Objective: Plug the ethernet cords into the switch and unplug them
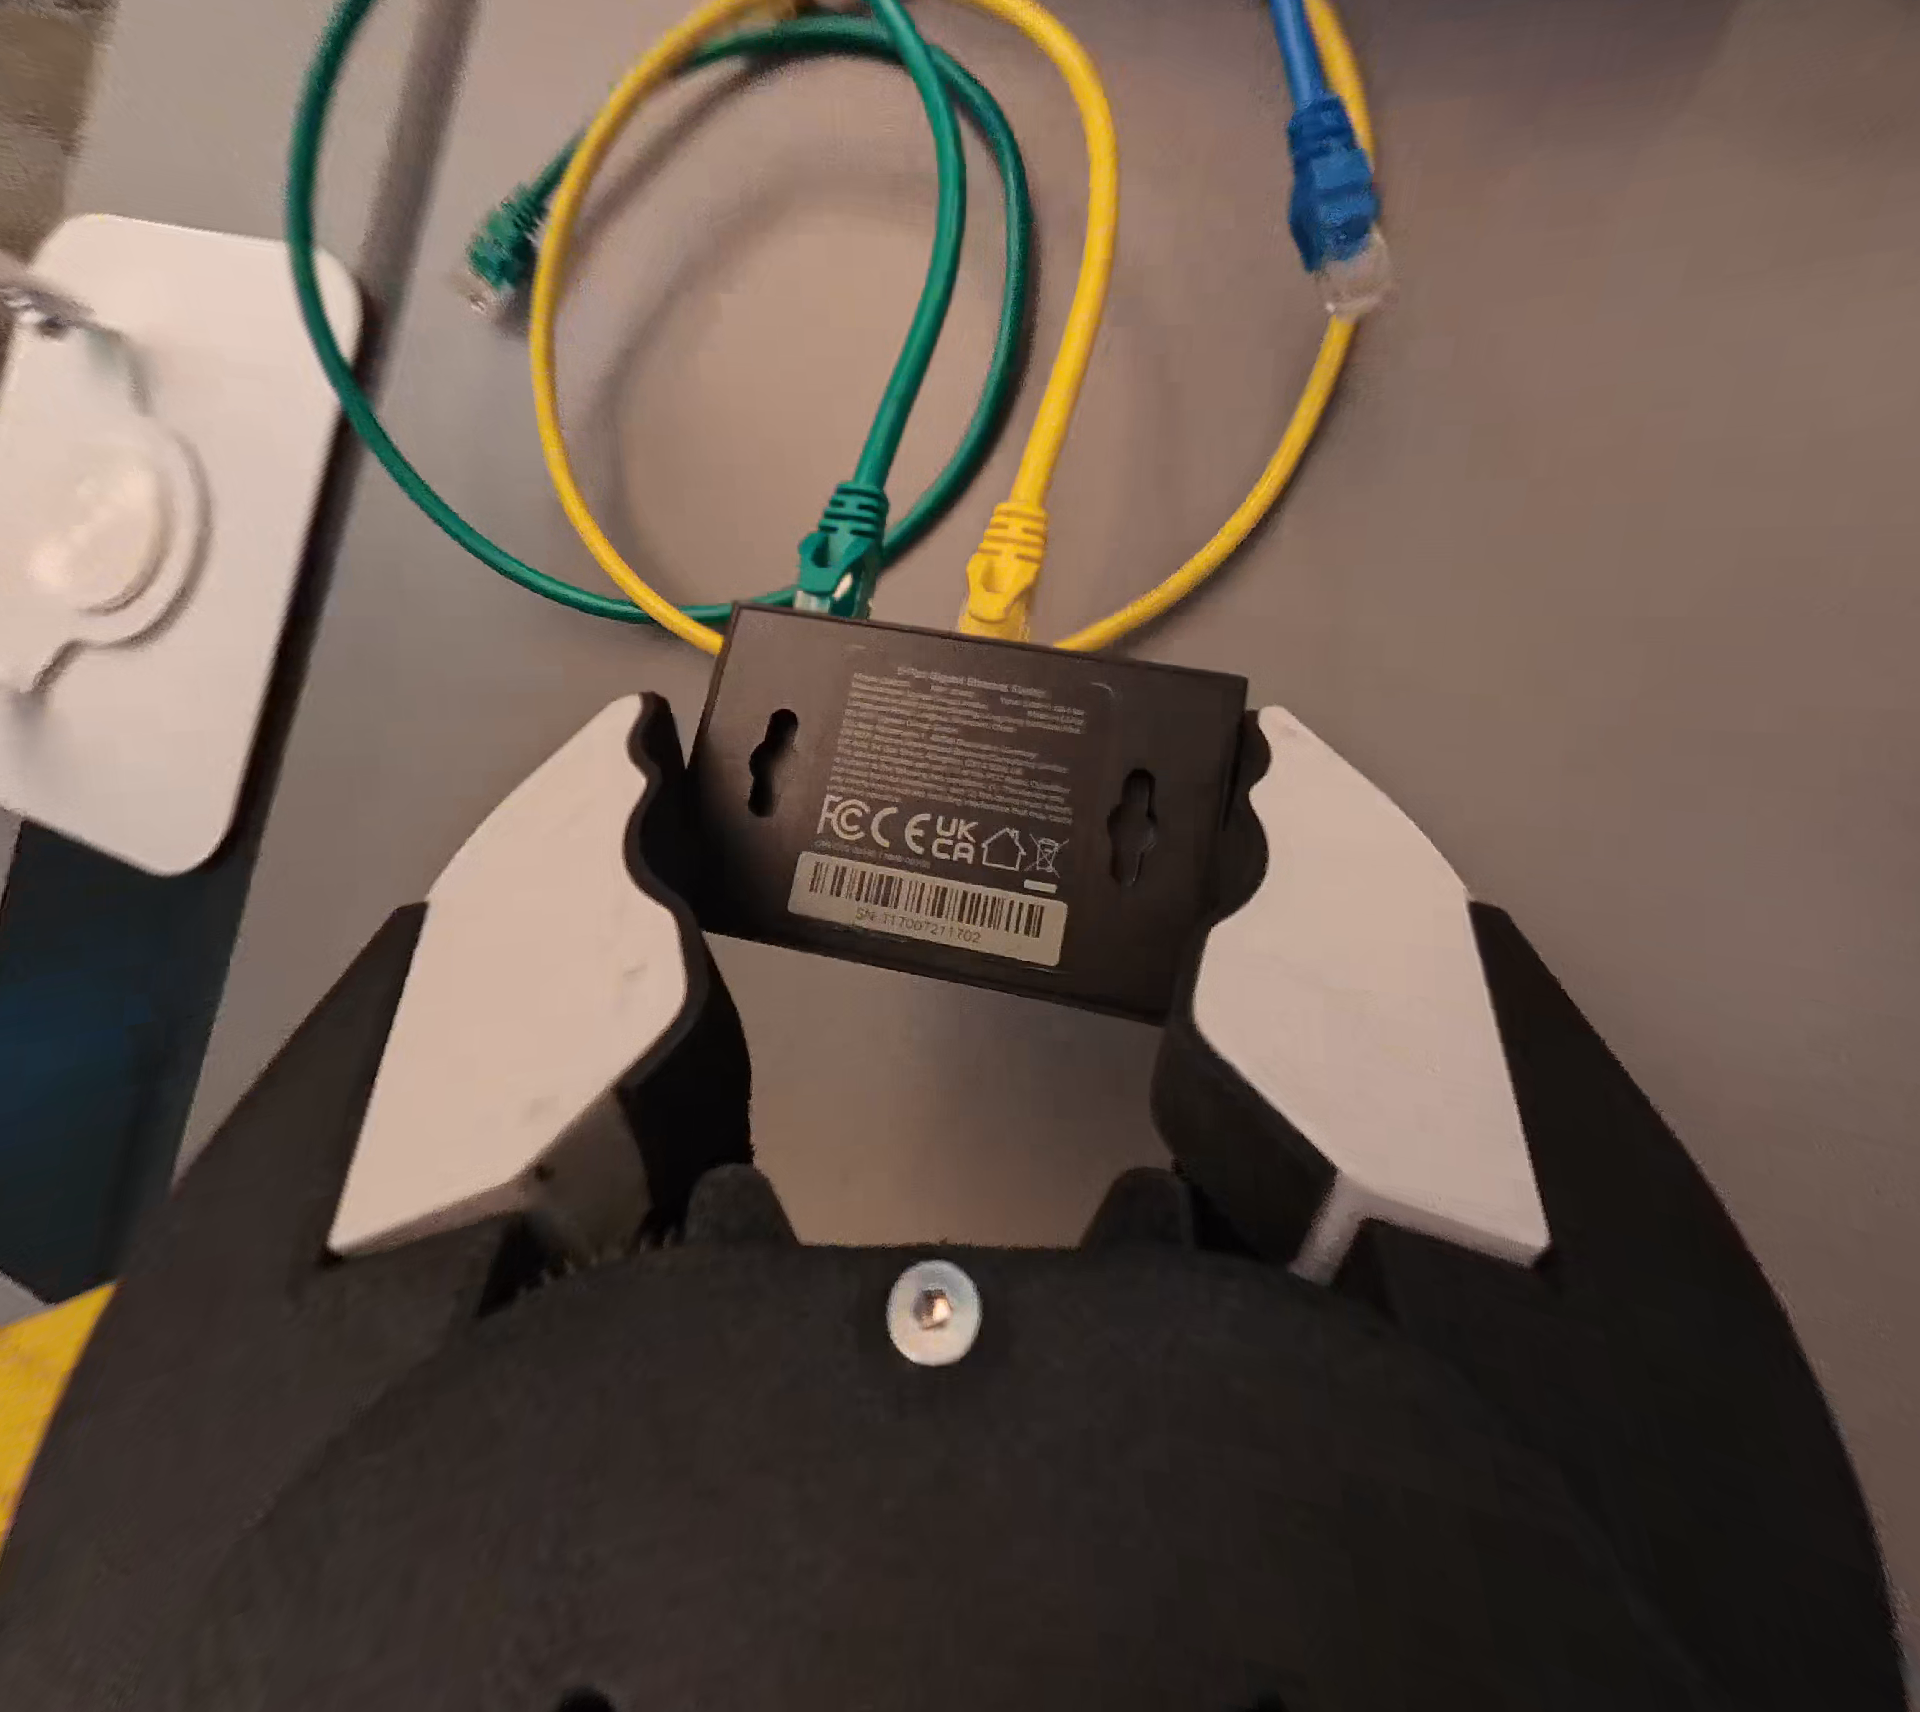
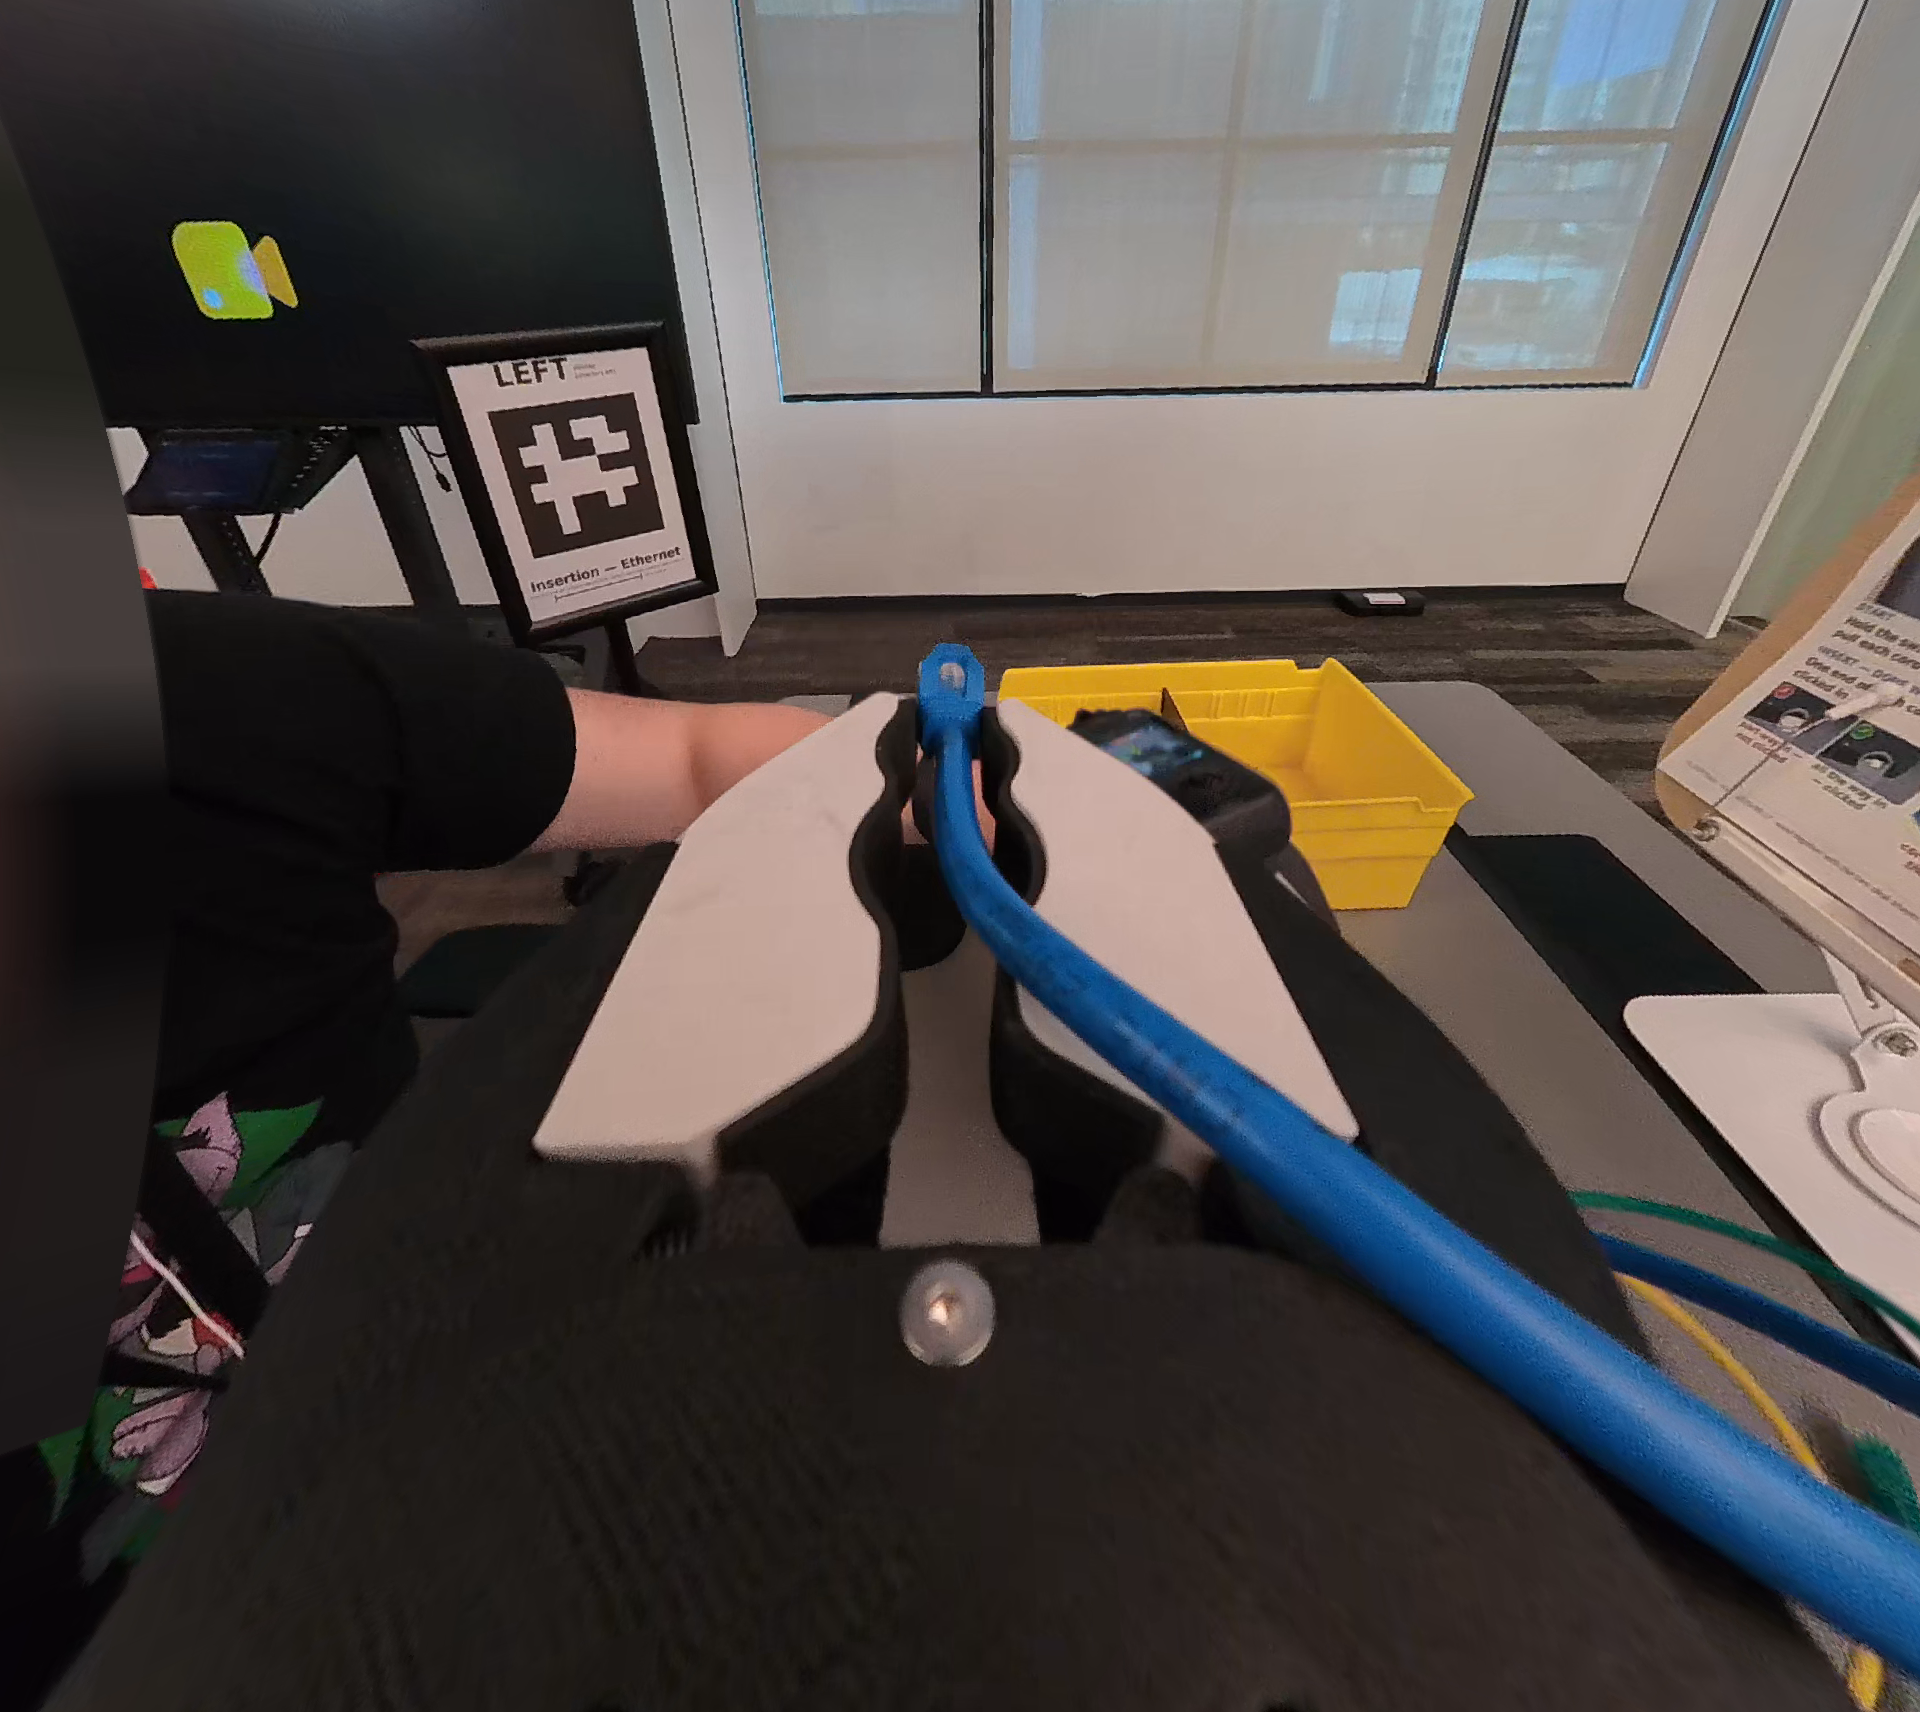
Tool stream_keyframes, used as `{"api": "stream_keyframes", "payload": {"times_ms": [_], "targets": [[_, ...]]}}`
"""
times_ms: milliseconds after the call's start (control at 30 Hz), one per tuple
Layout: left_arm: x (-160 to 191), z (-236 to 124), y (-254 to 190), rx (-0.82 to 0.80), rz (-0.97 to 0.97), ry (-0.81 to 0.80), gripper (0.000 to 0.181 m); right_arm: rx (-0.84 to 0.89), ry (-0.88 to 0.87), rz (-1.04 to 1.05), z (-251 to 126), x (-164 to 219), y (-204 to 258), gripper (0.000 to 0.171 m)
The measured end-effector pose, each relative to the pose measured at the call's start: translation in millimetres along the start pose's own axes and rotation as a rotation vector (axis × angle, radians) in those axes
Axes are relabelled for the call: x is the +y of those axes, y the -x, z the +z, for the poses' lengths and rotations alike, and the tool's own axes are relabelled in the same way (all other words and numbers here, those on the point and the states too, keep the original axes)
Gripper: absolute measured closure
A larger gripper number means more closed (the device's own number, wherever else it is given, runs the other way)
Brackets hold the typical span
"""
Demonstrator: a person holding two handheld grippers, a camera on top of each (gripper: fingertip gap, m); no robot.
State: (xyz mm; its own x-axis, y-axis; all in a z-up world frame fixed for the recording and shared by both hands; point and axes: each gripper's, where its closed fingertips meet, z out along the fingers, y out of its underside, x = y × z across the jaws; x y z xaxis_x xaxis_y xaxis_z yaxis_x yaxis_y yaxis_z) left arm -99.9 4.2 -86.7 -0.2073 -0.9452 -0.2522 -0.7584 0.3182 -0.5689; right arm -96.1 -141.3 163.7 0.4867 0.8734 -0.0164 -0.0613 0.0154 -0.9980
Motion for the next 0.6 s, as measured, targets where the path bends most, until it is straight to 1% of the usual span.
{"api": "stream_keyframes", "payload": {"times_ms": [67, 100, 133, 167, 200, 233, 267, 300, 367, 400, 433, 500, 533, 567, 600], "targets": [[-2, -13, 9, -0.034, -0.048, -0.069, 0.082, -0.007, 0.015, 0.004, 3, 3, 0, 0.158], [-7, -22, 10, -0.035, -0.059, -0.111, 0.107, -0.009, 0.026, 0.005, 4, 6, 0, 0.158], [-16, -36, 11, -0.034, -0.072, -0.196, 0.132, -0.010, 0.035, 0.005, 6, 8, 0, 0.158], [-34, -60, 25, -0.125, -0.109, -0.369, 0.158, -0.009, 0.042, 0.008, 7, 10, -1, 0.158], [-45, -83, 35, -0.166, -0.128, -0.508, 0.181, -0.008, 0.049, 0.013, 9, 13, -3, 0.158], [-47, -97, 39, -0.139, -0.168, -0.560, 0.181, -0.009, 0.057, 0.020, 11, 16, -5, 0.158], [-44, -102, 43, -0.088, -0.232, -0.562, 0.181, -0.007, 0.068, 0.029, 13, 19, -7, 0.158], [-42, -106, 44, -0.045, -0.292, -0.566, 0.181, -0.001, 0.080, 0.038, 14, 23, -10, 0.158], [-34, -109, 44, -0.016, -0.381, -0.574, 0.181, 0.007, 0.088, 0.048, 14, 26, -14, 0.158], [-26, -104, 43, -0.028, -0.398, -0.540, 0.168, 0.008, 0.083, 0.050, 14, 25, -16, 0.158], [-16, -95, 45, -0.090, -0.411, -0.477, 0.153, 0.011, 0.078, 0.053, 14, 25, -17, 0.158], [14, -73, 60, -0.310, -0.505, -0.322, 0.124, 0.022, 0.065, 0.047, 13, 22, -19, 0.158], [26, -60, 61, -0.375, -0.549, -0.259, 0.118, 0.030, 0.059, 0.044, 12, 21, -21, 0.159], [35, -45, 59, -0.412, -0.592, -0.213, 0.117, 0.036, 0.052, 0.042, 12, 21, -22, 0.159], [41, -30, 56, -0.424, -0.620, -0.181, 0.113, 0.039, 0.049, 0.045, 11, 20, -22, 0.159]]}}
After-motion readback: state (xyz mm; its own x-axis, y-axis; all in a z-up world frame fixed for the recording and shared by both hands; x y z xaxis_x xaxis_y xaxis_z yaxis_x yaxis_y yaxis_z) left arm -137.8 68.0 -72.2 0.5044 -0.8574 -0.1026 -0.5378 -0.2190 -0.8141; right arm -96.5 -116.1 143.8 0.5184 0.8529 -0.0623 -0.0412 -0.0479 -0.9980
